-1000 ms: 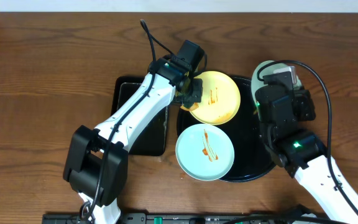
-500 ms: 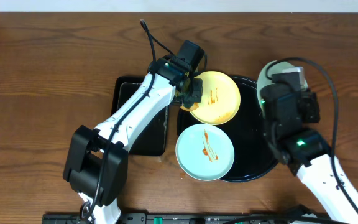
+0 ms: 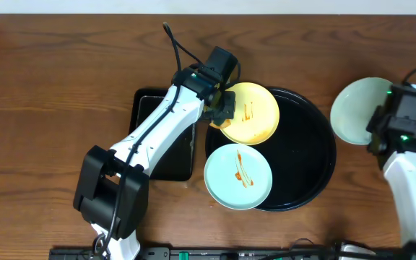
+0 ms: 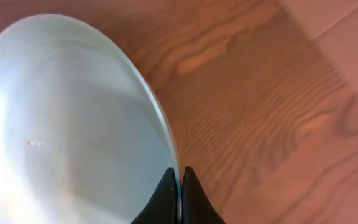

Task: Clean dirty plates on tray and stack at the side
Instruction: 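Lift the cleaned green plate with the right gripper and set it at the right side, then grasp the yellow plate's rim with the right gripper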

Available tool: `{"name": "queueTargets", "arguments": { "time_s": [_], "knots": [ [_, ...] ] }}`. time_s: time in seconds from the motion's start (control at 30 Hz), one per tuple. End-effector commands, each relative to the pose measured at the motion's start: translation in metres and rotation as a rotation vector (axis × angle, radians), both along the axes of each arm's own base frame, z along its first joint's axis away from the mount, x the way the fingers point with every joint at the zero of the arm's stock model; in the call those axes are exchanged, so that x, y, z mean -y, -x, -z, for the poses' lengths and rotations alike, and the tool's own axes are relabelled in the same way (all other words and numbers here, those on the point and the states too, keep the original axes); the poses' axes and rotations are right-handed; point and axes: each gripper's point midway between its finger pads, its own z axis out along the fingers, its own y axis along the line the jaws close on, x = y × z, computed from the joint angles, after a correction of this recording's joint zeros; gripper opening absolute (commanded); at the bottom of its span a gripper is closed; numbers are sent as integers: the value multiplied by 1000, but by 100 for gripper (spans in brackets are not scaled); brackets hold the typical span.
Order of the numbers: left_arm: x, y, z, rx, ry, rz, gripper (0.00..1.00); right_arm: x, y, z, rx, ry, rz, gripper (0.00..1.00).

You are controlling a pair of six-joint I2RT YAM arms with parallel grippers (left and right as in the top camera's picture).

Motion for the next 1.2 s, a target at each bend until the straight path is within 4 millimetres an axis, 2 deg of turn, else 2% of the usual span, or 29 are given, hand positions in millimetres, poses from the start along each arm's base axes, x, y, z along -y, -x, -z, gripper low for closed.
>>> {"name": "queueTargets", "arguments": {
  "time_s": [0.0,0.17,0.27,0.4,0.43,0.5,0.63,0.7,0.77,0.9,0.97,1.0,1.07,1.17],
  "knots": [
    [-2,-1,-2,13,-11,7,7,19,-9,25,50,-170,24,1],
    [-2,-1,-2,12,-11,7,8,42,-17,52,88,-277,37,1],
    [-2,-1,-2,12,-11,7,8,53,-15,59,94,-285,64,1],
    [-2,-1,-2,13,-11,7,7,57,-11,66,78,-294,81,3],
    [-2,-1,-2,13,-11,7,8,56,-10,67,73,-301,79,6],
    [-2,-1,-3,13,-11,7,7,52,-12,68,74,-319,62,22],
    [-2,-1,-2,13,-11,7,8,37,-15,64,86,-374,8,32],
    [-2,-1,-3,13,-11,7,7,19,-24,55,126,-433,-69,32],
    [-2,-1,-3,16,-9,7,8,-9,-35,43,166,-510,-192,32],
    [0,-4,-4,28,-2,9,7,-79,-48,27,180,-633,-456,35],
    [2,-5,-5,36,3,10,7,-119,-50,26,145,-662,-600,36],
    [4,-7,-6,44,7,12,7,-150,-48,30,98,-656,-700,37],
    [5,-9,-7,53,13,12,7,-180,-47,30,64,-644,-789,39],
    [7,-12,-8,65,20,12,7,-204,-48,26,2,-620,-829,38]
  ]
}}
